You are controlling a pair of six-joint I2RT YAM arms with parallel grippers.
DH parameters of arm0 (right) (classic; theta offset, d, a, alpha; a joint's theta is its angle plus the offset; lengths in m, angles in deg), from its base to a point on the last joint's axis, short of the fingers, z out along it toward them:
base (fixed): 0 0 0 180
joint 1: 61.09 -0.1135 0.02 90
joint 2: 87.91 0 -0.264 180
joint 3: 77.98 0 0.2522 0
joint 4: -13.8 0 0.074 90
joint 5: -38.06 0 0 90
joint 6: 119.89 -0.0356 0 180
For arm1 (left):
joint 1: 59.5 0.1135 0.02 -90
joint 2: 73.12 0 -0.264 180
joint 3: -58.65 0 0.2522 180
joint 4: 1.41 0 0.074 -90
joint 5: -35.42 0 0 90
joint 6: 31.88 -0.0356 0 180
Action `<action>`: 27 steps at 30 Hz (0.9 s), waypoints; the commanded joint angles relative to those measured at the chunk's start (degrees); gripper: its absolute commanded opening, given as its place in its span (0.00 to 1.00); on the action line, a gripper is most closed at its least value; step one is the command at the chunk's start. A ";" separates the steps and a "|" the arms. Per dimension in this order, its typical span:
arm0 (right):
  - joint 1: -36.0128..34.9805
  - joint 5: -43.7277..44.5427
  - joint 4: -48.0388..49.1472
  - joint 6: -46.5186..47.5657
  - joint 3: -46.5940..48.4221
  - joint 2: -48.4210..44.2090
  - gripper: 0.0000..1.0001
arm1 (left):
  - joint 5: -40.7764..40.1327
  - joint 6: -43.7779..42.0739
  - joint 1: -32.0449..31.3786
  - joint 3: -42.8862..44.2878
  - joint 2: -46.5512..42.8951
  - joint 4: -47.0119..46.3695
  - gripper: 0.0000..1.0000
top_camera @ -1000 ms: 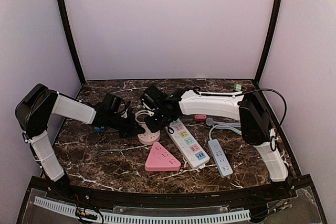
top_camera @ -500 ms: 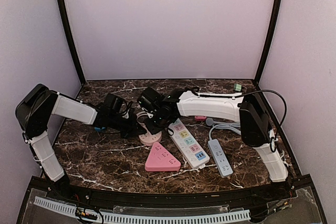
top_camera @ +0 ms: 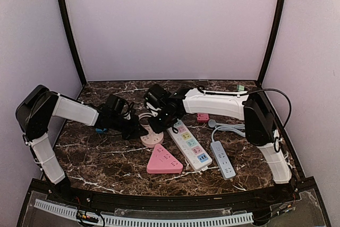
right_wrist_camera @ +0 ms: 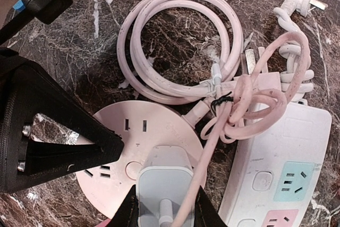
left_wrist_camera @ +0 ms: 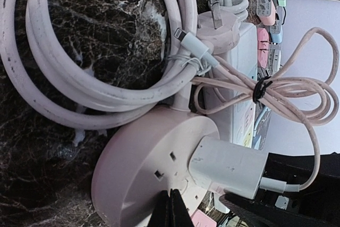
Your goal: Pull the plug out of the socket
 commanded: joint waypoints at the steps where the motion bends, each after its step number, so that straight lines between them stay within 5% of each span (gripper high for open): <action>1: -2.57 1.26 2.57 0.99 3.34 -4.95 0.00 | -10.54 -0.21 -0.01 -3.53 4.63 14.91 0.00; 10: -4.75 10.92 1.32 3.00 4.36 -4.46 0.00 | -11.41 -0.24 -0.20 -2.68 4.59 16.05 0.00; 27: -1.62 3.60 2.73 3.41 2.86 -7.63 0.00 | -11.60 -1.92 -0.54 -0.15 4.04 18.51 0.00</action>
